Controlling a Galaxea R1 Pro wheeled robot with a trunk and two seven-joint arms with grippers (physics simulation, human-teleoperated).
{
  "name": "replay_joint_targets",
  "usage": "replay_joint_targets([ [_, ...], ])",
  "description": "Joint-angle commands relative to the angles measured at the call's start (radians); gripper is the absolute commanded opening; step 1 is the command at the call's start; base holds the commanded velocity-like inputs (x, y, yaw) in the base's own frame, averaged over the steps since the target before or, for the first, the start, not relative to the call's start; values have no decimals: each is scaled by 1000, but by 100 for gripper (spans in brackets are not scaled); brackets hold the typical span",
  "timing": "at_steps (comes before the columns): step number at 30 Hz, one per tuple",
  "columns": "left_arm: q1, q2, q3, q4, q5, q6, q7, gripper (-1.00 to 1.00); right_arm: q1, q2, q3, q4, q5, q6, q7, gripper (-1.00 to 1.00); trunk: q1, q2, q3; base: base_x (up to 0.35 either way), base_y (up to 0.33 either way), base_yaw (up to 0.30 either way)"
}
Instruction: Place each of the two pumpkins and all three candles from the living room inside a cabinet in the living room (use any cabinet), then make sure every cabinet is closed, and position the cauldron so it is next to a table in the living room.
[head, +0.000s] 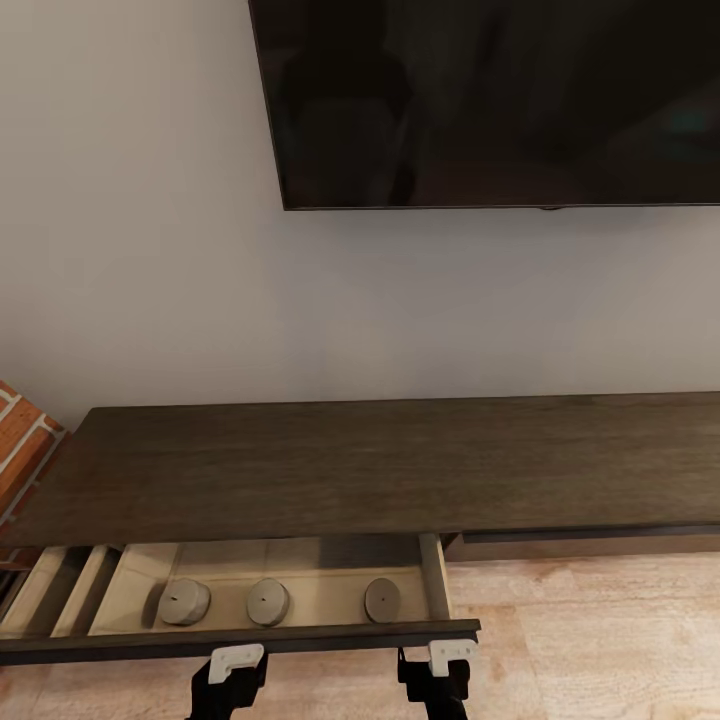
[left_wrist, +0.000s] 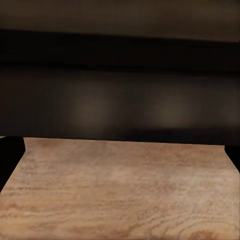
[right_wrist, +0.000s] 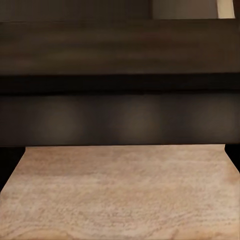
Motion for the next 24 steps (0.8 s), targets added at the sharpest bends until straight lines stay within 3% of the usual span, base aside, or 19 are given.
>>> replay_joint_targets([
  [1, 0, 0, 0, 0, 0, -1, 0, 100, 0, 0, 0, 0, 0, -1, 0, 100, 0, 0, 0, 0, 0, 0],
  [7, 0, 0, -1, 1, -1, -60, 1, 100, 0, 0, 0, -6, 0, -1, 0, 100, 0, 0, 0, 0, 0, 0],
  [12, 0, -1, -2, 0, -2, -69, 4, 100, 0, 0, 0, -6, 0, -1, 0, 100, 0, 0, 0, 10, 0, 0],
  [24, 0, 0, -2, 0, -2, -70, 5, 100, 0, 0, 0, -8, 1, -1, 1, 100, 0, 0, 0, 298, 0, 0],
])
